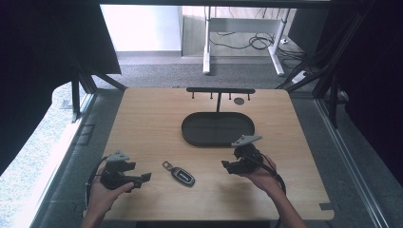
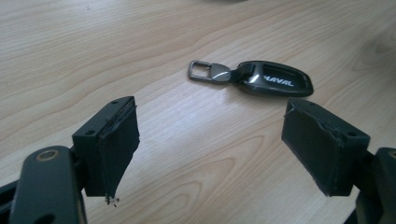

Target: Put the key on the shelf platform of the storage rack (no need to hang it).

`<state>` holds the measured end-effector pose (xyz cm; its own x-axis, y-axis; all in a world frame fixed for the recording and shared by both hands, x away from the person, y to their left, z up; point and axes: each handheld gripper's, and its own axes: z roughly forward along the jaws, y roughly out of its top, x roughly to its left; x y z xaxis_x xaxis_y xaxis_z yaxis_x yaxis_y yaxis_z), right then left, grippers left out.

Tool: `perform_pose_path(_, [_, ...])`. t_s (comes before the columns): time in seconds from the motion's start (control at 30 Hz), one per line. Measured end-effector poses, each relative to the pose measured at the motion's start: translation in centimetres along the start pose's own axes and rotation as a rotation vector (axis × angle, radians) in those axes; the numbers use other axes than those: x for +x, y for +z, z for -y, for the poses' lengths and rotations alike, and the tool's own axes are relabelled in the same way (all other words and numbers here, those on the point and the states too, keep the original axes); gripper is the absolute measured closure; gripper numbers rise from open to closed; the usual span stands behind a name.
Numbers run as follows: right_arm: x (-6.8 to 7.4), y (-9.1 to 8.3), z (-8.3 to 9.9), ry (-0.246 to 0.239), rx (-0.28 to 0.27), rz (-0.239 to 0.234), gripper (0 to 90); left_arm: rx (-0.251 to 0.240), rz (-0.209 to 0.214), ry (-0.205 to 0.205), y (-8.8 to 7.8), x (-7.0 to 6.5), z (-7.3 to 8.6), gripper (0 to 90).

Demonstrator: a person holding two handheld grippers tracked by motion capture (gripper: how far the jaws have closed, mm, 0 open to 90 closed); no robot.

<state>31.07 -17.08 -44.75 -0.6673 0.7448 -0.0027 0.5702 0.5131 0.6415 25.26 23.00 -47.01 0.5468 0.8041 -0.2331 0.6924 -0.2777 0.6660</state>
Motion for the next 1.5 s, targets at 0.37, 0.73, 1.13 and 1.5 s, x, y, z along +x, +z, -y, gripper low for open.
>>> perform_pose_path(0.37, [2.2, 1.3, -2.0, -0.086, 0.056, -0.047, 33.6, 0.013, -0.011, 0.004, 0.3, -0.1, 0.1, 19.2])
perform_pose_path(0.73, [4.5, 3.2, -3.4, -0.16, 0.124, -0.068, 33.6, 0.021, -0.017, 0.009, 0.6, -0.1, 0.1, 19.4])
perform_pose_path(1.13, [6.3, 4.6, -4.4, -0.204, 0.163, -0.098, 33.2, 0.031, -0.025, 0.019, 0.8, -0.4, 0.1, 19.4])
perform_pose_path(1.5, [7.8, 5.9, -5.0, -0.24, 0.191, -0.112, 33.0, 0.04, -0.022, 0.032, 1.4, -0.3, -0.2, 19.5])
